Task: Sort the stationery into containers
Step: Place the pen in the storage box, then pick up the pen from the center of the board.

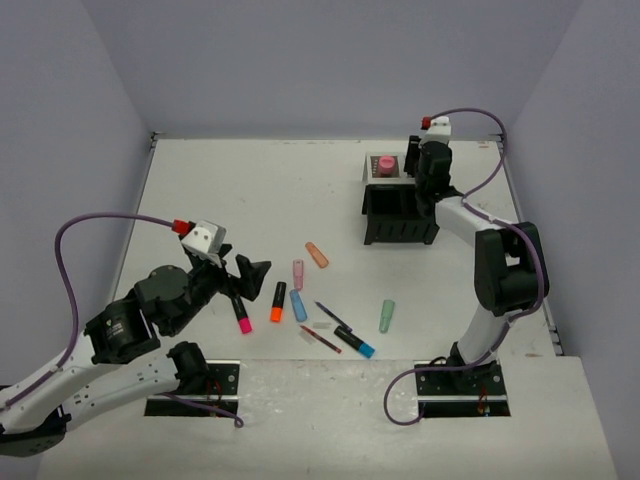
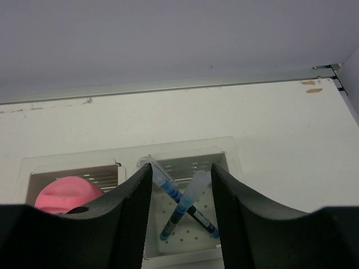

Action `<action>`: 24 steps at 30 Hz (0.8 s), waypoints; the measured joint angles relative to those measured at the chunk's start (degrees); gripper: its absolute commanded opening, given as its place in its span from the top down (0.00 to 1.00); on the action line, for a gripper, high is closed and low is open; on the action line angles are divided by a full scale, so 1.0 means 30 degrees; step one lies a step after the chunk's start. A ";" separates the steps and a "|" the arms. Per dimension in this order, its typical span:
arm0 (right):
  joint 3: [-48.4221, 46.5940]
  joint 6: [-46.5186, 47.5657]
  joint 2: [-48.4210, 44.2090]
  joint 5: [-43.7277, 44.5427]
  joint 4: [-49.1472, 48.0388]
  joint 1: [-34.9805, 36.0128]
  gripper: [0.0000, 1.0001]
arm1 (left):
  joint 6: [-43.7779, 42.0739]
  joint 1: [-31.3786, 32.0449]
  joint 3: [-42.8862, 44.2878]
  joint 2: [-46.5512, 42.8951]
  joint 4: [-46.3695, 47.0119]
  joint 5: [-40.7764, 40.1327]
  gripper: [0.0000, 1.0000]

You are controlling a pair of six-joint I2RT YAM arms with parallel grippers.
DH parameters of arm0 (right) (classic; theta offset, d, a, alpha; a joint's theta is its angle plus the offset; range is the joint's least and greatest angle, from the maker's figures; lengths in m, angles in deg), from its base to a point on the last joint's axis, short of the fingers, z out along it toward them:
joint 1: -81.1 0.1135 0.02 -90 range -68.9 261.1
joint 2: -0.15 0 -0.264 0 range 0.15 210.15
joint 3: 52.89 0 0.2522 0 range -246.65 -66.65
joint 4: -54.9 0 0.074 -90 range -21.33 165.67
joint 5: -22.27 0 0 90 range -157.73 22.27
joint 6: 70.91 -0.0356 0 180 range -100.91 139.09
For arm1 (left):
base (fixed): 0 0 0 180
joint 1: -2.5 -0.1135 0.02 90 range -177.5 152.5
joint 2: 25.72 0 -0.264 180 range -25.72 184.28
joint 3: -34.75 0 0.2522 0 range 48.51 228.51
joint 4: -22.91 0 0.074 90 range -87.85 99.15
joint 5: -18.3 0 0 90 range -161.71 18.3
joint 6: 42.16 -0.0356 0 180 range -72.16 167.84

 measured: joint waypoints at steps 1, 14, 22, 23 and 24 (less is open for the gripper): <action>0.0000 0.0015 0.0000 -0.0026 0.0058 0.0000 0.53 | 0.0022 0.0000 -0.0004 0.0040 0.0000 -0.0131 0.00; -0.1099 -0.1370 -0.6669 -0.1074 0.5985 0.0679 0.53 | 0.2747 -0.1341 -0.0196 0.1363 -0.1267 -0.4899 0.00; -0.1580 -0.3133 -1.0680 -0.3415 1.3708 0.7957 0.34 | 0.5002 -0.2282 0.0881 0.2920 -0.3351 -0.6132 0.00; -0.1247 -0.3436 -1.0676 -0.3507 1.4508 0.9001 0.37 | 0.5456 -0.2284 0.1164 0.3278 -0.3926 -0.6342 0.00; -0.0888 -0.3775 -1.0634 -0.3550 1.5283 1.0015 0.42 | 0.5942 -0.2288 0.1449 0.3655 -0.4534 -0.6576 0.00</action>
